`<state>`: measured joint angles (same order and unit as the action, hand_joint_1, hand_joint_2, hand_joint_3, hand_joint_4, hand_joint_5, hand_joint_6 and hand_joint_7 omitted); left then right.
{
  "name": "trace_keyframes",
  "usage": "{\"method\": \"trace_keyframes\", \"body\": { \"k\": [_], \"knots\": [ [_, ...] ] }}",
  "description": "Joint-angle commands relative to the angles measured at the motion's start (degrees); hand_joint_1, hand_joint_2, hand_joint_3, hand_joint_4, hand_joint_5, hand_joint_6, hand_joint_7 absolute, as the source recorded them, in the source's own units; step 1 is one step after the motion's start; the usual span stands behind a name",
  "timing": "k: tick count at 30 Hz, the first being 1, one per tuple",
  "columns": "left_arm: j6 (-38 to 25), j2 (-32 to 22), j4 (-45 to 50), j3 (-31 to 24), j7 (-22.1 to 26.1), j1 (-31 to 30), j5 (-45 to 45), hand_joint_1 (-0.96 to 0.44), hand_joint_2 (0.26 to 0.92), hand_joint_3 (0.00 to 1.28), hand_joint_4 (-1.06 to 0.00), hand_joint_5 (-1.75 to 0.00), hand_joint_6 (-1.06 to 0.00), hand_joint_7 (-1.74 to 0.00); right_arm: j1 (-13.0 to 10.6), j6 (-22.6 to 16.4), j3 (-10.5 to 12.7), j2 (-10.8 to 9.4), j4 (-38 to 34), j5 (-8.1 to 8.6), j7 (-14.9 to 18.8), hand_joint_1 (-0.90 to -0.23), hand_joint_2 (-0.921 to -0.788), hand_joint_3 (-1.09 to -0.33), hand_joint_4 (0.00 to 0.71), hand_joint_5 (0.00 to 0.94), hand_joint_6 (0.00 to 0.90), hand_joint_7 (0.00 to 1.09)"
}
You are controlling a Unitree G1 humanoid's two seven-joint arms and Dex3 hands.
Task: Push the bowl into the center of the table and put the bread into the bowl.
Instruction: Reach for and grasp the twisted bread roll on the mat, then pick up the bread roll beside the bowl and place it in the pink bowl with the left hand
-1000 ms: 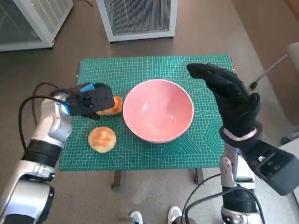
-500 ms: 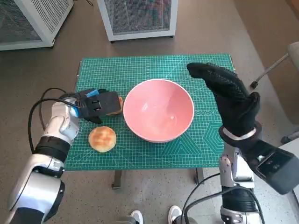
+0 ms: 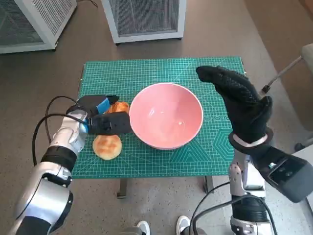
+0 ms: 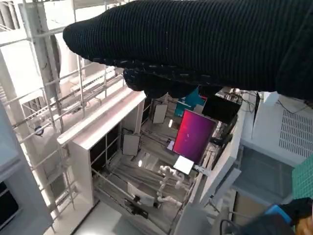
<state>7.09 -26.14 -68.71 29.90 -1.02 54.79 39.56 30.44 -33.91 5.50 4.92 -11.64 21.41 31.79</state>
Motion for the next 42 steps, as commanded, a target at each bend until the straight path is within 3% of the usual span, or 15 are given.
{"method": "trace_keyframes", "body": {
  "k": [1, 10, 23, 42],
  "knots": [
    [3.0, -1.3, -0.2, 0.2, -3.5, -0.3, 0.7, -0.01, 0.920, 0.18, -0.59, -1.26, -0.49, -1.13, -0.9, 0.2, 0.0, 0.0, -1.0, 0.90, 0.7, -0.408, -0.921, -0.486, 0.432, 0.004, 0.045, 0.84],
    [5.1, -3.4, 2.7, -2.8, -3.5, 0.4, -1.4, 0.00, 0.921, 0.14, -0.59, -1.31, -0.56, -1.19, -0.9, 0.5, -0.3, -0.2, -1.1, 1.45, 0.9, -0.403, -0.921, -0.486, 0.444, 0.010, 0.045, 0.83],
    [6.1, -7.3, 13.9, -8.5, -2.5, -2.3, -5.1, 0.00, 0.921, 0.14, -0.61, -1.28, -0.55, -1.21, -0.6, 0.7, -0.6, -0.2, -1.3, 1.39, 1.0, -0.393, -0.921, -0.493, 0.461, 0.018, 0.042, 0.82],
    [0.5, -11.4, 49.8, -20.8, 2.1, -13.4, -8.9, 0.00, 0.920, 0.11, -0.66, -1.22, -0.56, -1.21, -0.4, 0.6, -0.5, 0.1, -1.4, 1.70, 1.8, -0.390, -0.921, -0.495, 0.466, 0.020, 0.039, 0.83]
  ]
}}
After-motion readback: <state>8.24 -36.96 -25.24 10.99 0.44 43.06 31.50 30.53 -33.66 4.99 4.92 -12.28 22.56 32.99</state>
